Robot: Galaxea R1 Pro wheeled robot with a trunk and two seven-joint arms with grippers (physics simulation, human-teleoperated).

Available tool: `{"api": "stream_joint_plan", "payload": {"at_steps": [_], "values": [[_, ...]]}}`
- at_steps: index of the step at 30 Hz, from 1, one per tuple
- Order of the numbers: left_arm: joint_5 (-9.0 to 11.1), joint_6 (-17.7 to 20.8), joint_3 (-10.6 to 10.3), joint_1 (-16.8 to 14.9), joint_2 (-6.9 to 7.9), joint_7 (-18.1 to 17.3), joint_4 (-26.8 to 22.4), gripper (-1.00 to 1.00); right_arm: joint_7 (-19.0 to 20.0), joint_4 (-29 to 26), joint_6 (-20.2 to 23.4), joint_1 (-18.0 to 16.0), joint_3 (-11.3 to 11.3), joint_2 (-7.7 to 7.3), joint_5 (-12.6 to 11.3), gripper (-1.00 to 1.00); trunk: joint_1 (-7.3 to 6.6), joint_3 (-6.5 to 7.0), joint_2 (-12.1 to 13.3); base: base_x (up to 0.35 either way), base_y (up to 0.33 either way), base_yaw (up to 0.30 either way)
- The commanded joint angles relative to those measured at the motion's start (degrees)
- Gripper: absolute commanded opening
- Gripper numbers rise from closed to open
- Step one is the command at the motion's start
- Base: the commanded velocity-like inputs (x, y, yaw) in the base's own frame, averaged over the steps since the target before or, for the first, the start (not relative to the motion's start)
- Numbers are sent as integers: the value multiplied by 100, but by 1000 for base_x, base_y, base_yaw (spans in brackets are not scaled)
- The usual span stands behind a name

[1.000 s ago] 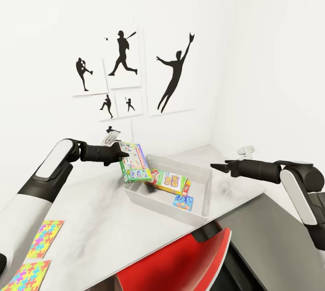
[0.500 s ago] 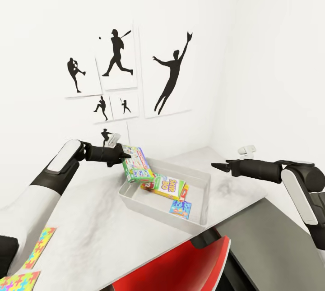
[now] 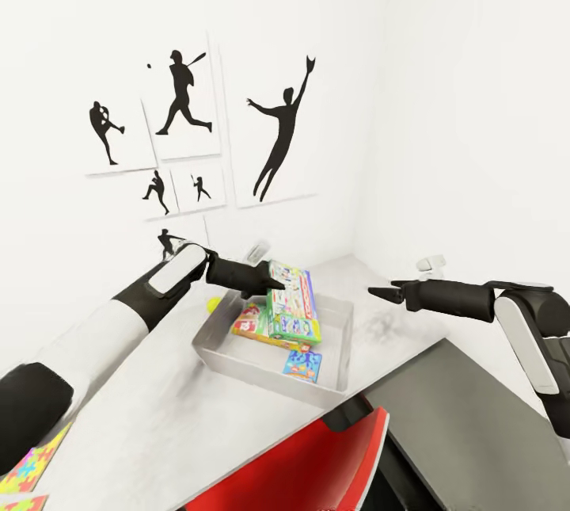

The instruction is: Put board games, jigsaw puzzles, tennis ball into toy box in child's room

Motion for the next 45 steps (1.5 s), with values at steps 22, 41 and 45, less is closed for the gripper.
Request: {"api": "stream_joint_plan", "payload": {"at_steps": [22,41,45], "values": [[-1770,-105,-308,-37,105,-2224,1244,-100,85,0,18,-10,-113,-8,27,100,4,-13,-14,0,0,-159],[-2471,-659,-322,-18,337,-2960,2065,-100,86,0,18,-17,-169,-8,27,100,4,-13,-14,0,0,-251],[-2955,-835,-325,-13,339,-2965,2066,-100,86,0,18,3,-282,-8,27,100,4,-13,-14,0,0,-50]]}}
